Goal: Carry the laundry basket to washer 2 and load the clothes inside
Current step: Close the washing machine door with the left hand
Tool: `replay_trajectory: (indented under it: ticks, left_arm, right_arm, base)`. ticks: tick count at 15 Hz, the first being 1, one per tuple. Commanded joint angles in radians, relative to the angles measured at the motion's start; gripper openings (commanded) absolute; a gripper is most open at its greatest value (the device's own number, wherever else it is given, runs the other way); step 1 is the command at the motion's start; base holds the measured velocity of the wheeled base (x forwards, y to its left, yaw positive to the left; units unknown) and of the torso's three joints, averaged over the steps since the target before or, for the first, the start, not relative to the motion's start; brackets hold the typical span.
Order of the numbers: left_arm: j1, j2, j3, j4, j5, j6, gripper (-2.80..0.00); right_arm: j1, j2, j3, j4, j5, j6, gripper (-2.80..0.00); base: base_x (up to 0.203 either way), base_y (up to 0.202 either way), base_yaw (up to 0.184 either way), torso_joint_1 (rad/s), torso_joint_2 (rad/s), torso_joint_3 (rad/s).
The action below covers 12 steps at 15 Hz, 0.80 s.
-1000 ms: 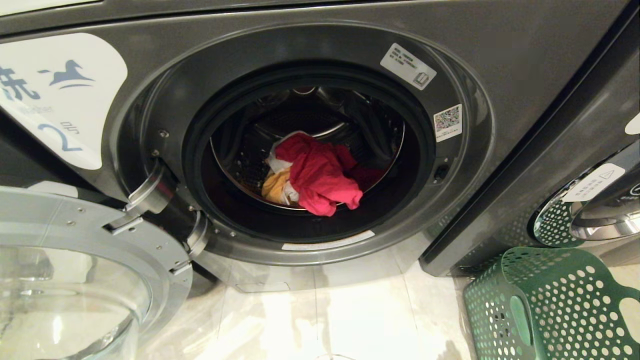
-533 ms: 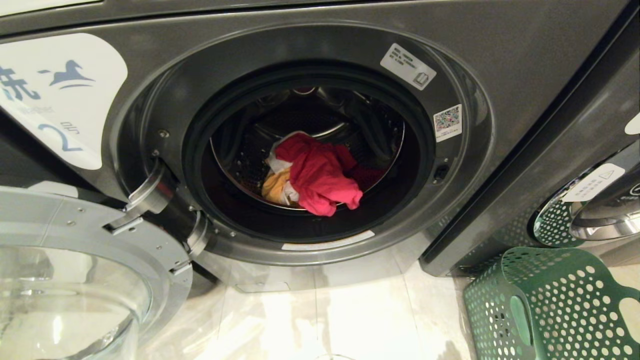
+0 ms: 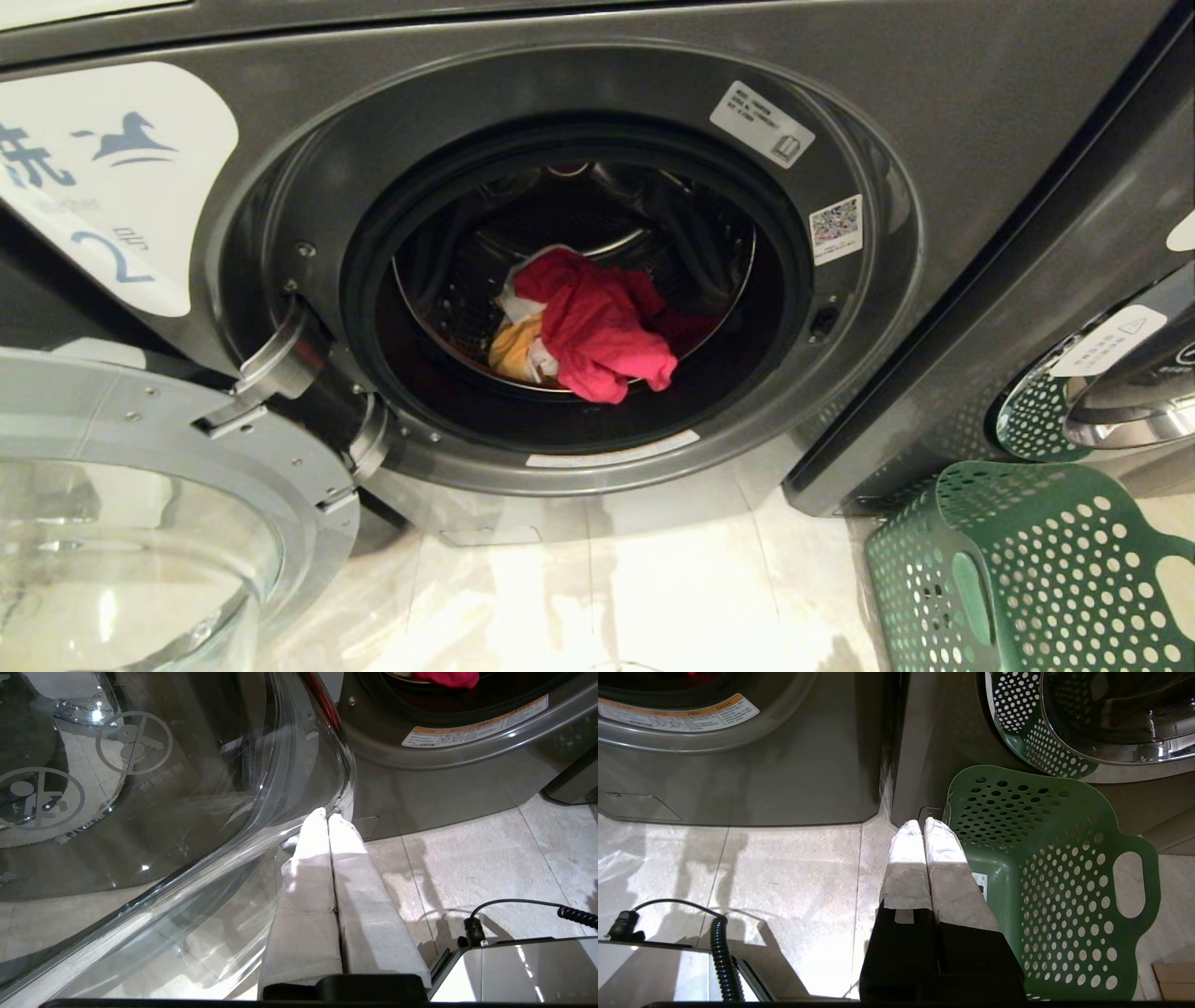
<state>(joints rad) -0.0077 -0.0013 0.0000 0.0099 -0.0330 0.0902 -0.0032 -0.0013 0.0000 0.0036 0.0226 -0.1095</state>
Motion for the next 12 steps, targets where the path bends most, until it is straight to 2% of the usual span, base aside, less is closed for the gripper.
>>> replay_trajectory:
  ticks: [1,5,12]
  left_arm:
    - [0.000,0.001,0.000,0.001,0.001,0.000,-2.80]
    - [0.000,0.001,0.000,-0.001,-0.004,-0.003,-2.80]
    - [0.000,0.001,0.000,-0.001,0.005,-0.014,-2.80]
  right_arm:
    - [-0.001,0.003,-0.002,0.001,0.000,-0.002,-2.80]
    - [0.000,0.003,0.000,-0.001,0.000,0.004,-2.80]
    - [0.000,0.003,0.000,-0.002,0.002,0.007,-2.80]
  base:
    - [0.000,0.000,0.000,0.000,0.00,0.000]
    - [0.000,0.000,0.000,0.002,0.00,0.041]
    - [0.000,0.000,0.000,0.005,0.00,0.188]
